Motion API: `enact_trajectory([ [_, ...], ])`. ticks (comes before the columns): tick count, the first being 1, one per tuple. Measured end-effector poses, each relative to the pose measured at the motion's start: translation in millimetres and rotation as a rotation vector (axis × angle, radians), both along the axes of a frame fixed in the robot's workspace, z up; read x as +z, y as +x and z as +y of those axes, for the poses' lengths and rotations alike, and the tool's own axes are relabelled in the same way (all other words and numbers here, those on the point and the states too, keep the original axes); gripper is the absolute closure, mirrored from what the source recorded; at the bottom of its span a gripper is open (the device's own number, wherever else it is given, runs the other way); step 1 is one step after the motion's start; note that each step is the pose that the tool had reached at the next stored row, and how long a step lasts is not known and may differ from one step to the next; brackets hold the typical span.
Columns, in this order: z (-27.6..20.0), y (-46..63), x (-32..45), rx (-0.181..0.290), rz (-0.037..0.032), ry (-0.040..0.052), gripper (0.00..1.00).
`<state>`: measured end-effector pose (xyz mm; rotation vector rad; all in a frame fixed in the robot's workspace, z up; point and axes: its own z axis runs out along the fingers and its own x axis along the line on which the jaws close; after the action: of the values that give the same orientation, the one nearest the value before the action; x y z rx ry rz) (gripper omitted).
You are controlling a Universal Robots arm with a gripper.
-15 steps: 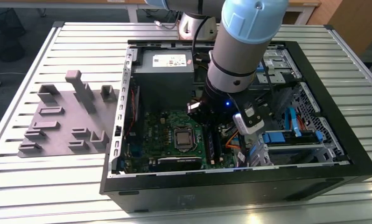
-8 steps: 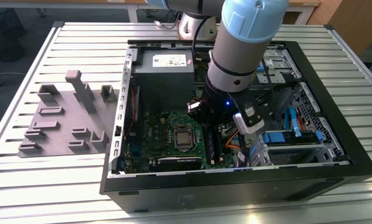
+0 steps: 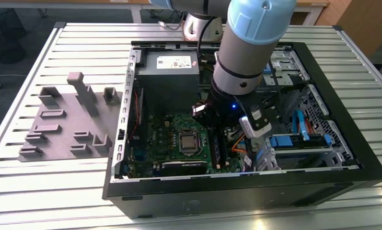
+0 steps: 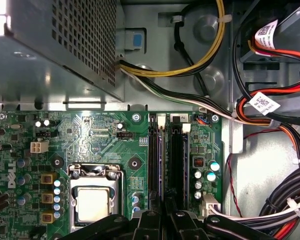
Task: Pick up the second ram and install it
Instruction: 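Press down the second ram until it locks into place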
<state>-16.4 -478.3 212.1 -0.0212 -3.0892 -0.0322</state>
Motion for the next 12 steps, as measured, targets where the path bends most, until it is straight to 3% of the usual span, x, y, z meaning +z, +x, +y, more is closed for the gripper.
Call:
enact_trajectory([
  [12, 0.0, 0.0, -0.8, 0.001, -0.0001, 0.0003, 0.86],
])
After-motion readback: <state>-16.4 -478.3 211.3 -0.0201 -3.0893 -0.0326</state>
